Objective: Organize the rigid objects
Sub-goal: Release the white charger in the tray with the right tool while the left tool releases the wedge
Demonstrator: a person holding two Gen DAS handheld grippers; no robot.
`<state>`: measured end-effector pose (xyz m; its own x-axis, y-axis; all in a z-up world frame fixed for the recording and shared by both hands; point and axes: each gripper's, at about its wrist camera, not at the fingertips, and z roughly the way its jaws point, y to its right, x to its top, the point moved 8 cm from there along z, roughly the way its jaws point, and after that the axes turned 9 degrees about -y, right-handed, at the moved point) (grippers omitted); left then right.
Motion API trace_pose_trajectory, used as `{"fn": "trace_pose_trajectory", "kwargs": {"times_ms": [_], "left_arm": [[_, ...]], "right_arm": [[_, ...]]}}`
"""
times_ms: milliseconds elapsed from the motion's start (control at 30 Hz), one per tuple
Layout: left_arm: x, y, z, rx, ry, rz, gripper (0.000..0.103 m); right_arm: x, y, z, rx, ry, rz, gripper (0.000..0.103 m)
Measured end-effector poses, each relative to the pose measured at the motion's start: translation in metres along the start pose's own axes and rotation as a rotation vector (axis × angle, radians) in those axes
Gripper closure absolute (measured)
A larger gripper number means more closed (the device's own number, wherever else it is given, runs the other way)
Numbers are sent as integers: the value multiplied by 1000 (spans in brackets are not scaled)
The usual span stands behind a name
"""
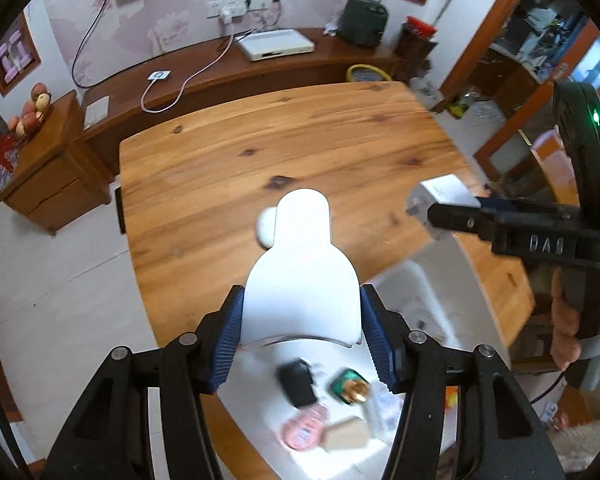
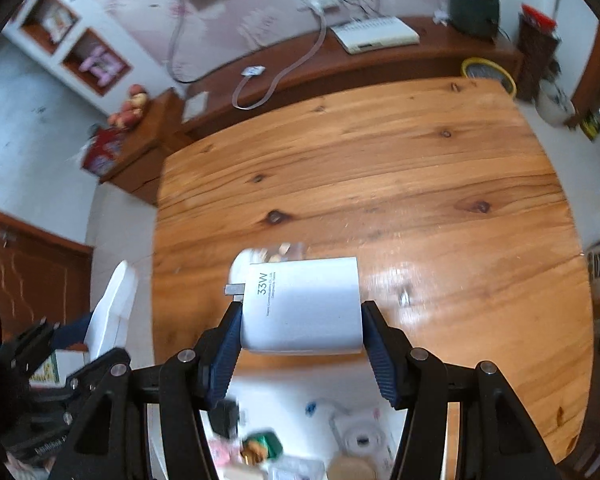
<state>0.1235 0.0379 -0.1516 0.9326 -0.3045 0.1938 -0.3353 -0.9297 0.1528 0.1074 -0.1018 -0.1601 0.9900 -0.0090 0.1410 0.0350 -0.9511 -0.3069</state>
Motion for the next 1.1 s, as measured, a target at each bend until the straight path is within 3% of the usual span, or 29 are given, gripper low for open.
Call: {"fn": "trace_pose_trajectory", "kwargs": {"times_ms": [200, 533, 700, 1100], "left_arm": [[-29, 34, 1, 5, -2, 57, 43], [-69, 82, 75, 25, -166, 163, 43], [-75, 86, 115, 2, -268, 142, 43], [-78, 83, 139, -11, -353, 117, 42]], "right_arm": [[-61, 6, -17, -33, 0, -49, 45], [-139, 32, 40, -152, -135, -49, 45], [-155, 43, 61, -204, -171, -47, 45], [-158, 50, 75, -238, -210, -56, 41]]}}
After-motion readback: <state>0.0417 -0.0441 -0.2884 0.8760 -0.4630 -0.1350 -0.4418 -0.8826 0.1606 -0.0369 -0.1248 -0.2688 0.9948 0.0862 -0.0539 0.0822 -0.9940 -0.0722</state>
